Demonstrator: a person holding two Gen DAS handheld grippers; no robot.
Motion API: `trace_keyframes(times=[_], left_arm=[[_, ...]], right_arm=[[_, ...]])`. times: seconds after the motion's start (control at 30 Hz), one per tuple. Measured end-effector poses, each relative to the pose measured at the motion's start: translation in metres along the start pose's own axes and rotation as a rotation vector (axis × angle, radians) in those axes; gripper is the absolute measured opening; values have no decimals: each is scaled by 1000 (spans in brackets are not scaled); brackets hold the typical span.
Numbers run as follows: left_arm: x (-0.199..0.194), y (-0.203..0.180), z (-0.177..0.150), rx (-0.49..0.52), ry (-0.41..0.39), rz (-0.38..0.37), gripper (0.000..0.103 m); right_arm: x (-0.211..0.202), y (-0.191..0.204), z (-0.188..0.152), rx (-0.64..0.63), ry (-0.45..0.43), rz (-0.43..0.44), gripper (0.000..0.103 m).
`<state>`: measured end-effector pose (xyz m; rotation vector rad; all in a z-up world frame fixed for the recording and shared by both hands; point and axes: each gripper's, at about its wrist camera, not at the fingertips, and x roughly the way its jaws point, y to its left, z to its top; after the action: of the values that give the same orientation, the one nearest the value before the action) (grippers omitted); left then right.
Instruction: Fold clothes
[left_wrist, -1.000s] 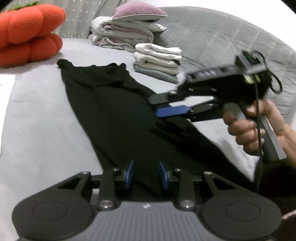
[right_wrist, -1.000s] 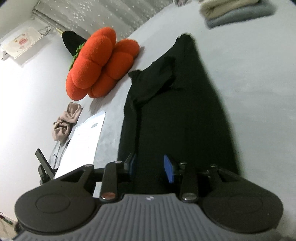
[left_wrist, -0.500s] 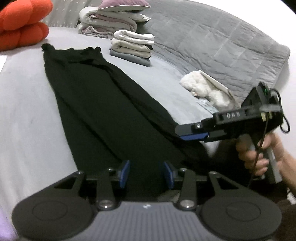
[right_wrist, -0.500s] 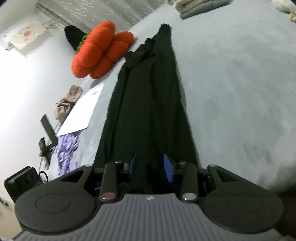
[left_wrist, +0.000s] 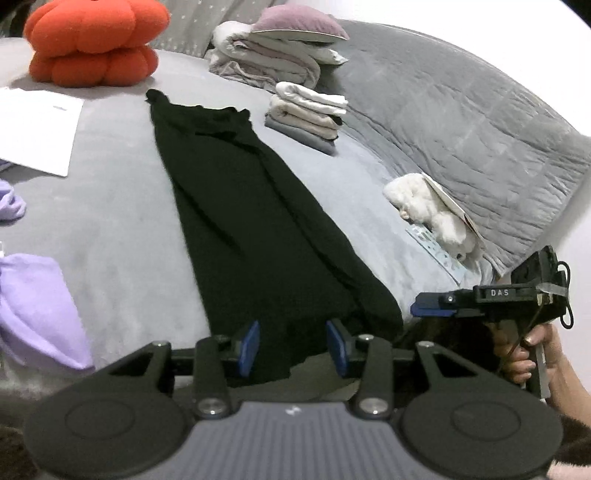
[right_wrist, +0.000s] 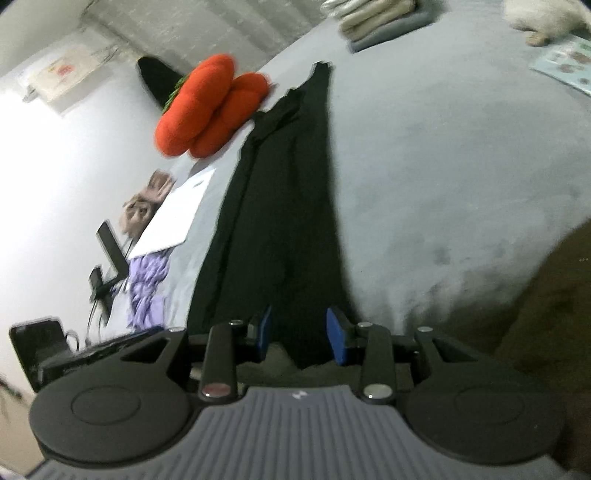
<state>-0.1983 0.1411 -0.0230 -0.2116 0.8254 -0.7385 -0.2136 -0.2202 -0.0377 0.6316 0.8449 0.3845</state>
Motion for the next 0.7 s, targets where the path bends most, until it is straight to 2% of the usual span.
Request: trace_keyframes(times=[0.07, 0.17, 0.2, 0.27, 0.43, 0.53, 0.7], left_arm=[[14, -11, -3, 14, 31, -11, 41], [29, -29, -16, 24, 10, 68, 41], [31, -41, -22, 79, -27, 113, 41], [37, -66, -30, 234, -83, 146, 41], [64, -97, -40, 533, -64, 104, 41], [83, -102, -42, 636, -38, 129, 37], [106, -102, -45, 772, 0, 195, 37]], right_arm=[[10, 11, -4, -35, 46, 23, 37], [24, 28, -14, -113, 83, -3, 37], [26, 32, -17, -141, 84, -18, 37], [27, 34, -21, -161, 80, -39, 37], [18, 24, -20, -119, 48, -57, 37], [12, 18, -20, -94, 28, -61, 37], [10, 10, -20, -58, 28, -53, 37]])
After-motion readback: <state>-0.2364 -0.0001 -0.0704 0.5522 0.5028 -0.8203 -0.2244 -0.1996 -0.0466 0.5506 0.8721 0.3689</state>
